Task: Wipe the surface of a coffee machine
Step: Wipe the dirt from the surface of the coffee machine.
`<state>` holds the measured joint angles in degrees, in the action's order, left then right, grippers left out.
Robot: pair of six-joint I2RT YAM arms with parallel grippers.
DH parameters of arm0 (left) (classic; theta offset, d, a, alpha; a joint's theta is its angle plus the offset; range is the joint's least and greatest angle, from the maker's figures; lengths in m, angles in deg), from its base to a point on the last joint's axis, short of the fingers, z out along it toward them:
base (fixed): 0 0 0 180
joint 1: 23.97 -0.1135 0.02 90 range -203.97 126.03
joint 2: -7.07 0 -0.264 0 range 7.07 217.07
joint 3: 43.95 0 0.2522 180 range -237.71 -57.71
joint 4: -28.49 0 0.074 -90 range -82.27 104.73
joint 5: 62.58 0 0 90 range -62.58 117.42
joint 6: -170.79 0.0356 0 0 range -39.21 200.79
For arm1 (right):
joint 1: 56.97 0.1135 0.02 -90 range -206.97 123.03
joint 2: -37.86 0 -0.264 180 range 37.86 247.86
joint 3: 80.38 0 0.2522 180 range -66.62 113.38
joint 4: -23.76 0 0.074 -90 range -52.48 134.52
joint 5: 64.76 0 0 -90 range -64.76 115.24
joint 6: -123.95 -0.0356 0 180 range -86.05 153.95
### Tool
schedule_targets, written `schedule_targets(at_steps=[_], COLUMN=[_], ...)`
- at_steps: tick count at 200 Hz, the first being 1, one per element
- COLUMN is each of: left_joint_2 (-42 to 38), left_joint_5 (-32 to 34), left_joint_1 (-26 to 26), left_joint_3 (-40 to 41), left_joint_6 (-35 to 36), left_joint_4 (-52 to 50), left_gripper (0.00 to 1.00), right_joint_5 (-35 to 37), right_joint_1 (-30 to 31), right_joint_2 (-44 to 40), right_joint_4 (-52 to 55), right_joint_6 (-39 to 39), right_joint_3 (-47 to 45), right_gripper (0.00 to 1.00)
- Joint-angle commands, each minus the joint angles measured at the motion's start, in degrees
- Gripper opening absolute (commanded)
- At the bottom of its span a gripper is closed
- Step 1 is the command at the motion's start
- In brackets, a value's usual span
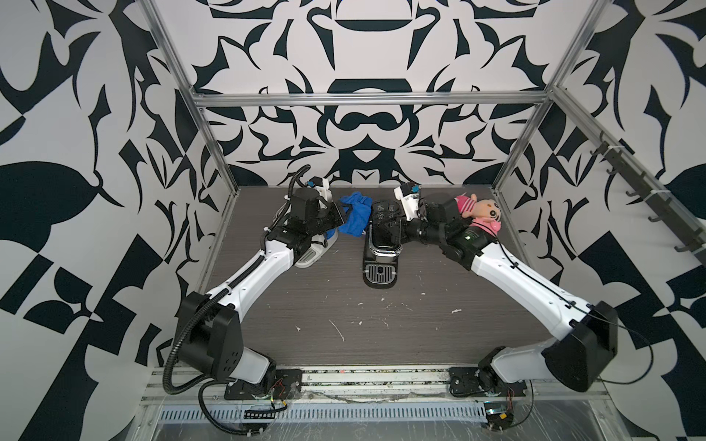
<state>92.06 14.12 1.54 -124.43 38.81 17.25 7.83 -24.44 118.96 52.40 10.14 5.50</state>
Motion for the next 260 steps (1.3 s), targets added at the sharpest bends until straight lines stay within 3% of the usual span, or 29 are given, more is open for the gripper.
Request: schedule_targets(at_steps=[1, 31, 140, 159, 192, 218, 260], left_joint_2=[0.6, 2.1, 5.3, 4.3, 0.5, 1.0, 5.9], left_joint_5=[0.9, -1.3, -0.5, -1.1, 1.7, 1.8, 1.8], left_joint_1=[0.1, 0.7, 4.7, 4.6, 4.6, 4.6, 4.8], left_joint_3=[-1.0, 3.9, 11.7, 10.3, 0.9, -3.9, 3.1], left_joint_6=[0.7, -1.0, -4.6, -4.0, 1.2, 2.7, -3.4], left_joint_4=[1.1, 6.5, 9.5, 8.1, -0.4, -1.5, 2.8], left_gripper=[0.00, 0.00, 0.00, 0.00, 0.00, 0.00, 0.00], right_joint_5=[4.6, 3.7, 3.7, 3.1, 2.8, 2.8, 1.8], right_joint_1=[-0.2, 0.0, 0.1, 0.1, 0.1, 0.1, 0.1], right_joint_2=[0.9, 2.6, 1.9, 2.6, 2.8, 3.3, 3.8], right_joint_4=[4.5, 5.7, 3.9, 4.1, 4.0, 4.0, 3.9], right_joint_6=[0.5, -1.2, -4.2, -4.2, -4.0, -4.0, -4.4], right_joint_3=[2.7, 1.4, -4.1, -3.6, -3.7, -3.7, -4.4], right_gripper=[0.00, 0.00, 0.00, 0.00, 0.00, 0.00, 0.00])
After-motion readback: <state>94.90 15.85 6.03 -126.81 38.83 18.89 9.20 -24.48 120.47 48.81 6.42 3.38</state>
